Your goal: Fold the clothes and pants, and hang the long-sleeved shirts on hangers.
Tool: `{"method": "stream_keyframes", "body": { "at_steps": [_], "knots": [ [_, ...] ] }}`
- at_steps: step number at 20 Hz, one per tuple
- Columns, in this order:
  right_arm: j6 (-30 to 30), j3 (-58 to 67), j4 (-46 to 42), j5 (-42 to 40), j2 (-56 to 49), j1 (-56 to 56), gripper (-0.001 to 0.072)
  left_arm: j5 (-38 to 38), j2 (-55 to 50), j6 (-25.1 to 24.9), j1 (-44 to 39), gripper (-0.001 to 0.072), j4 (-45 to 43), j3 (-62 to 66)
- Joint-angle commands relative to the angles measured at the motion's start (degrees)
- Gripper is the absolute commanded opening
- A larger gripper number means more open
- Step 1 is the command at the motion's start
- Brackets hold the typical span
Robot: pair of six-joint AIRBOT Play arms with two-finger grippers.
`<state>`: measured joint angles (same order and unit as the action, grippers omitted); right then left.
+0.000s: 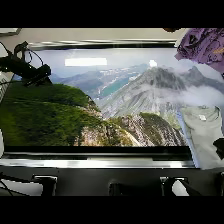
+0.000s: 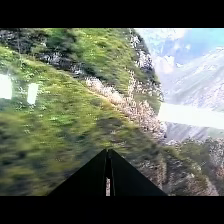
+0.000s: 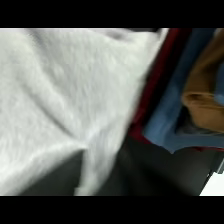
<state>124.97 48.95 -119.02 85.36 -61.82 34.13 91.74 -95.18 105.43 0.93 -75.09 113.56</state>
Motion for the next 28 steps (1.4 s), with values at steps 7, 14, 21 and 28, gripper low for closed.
{"method": "stream_keyframes", "body": {
  "at_steps": [7,14,21,28],
  "knots": [
    [-19.7,7.9,39.6,-24.7,0.0,-5.4,0.0224,-0.3,5.0,-8.5,0.2,0.0015,-2.4,0.0],
    [-26.4,7.9,40.7,-33.5,-0.6,-42.3,0.0105,-9.4,25.0,-9.5,-2.7,0.0014,-8.6,-20.3],
    [-26.4,8.0,38.4,-35.9,-0.5,-54.0,0.0034,-11.5,35.4,-8.8,-3.1,0.0018,-8.5,-32.8],
    [-26.4,8.0,38.4,-35.9,-0.5,-54.1,0.0034,-11.9,35.2,-8.8,-3.1,0.0017,-8.5,-32.8]
  ]
}}
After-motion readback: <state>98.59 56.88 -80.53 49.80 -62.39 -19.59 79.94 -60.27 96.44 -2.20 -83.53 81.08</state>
